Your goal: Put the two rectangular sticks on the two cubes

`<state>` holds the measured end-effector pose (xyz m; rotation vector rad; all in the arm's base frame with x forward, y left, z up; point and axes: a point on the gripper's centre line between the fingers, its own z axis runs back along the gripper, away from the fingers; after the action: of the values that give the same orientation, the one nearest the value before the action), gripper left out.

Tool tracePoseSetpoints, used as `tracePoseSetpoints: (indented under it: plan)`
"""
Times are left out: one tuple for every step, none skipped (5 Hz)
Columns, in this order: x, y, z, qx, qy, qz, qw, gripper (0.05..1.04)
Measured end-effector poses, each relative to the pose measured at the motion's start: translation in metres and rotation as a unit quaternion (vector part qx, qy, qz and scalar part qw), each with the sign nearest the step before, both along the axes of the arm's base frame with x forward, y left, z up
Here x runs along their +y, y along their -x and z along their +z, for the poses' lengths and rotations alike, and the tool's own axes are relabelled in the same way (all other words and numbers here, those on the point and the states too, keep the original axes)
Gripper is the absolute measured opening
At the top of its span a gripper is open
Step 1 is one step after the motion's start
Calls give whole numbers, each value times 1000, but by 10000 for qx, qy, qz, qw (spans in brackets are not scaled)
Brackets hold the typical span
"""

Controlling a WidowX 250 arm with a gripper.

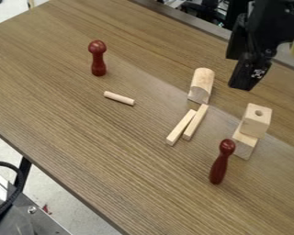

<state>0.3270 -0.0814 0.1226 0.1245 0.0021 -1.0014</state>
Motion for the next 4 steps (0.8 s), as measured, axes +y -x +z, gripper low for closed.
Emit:
tracePoseSetpoints:
  plan:
    - [0, 2, -11, 173, -38, -3, 9998, 999]
    - [13, -4, -14, 119, 117, 398, 9991, 999]
    - [39, -15, -14, -80, 227, 1042, 9943, 999]
    - [52, -18, -15, -106, 529, 1483, 9875, 999]
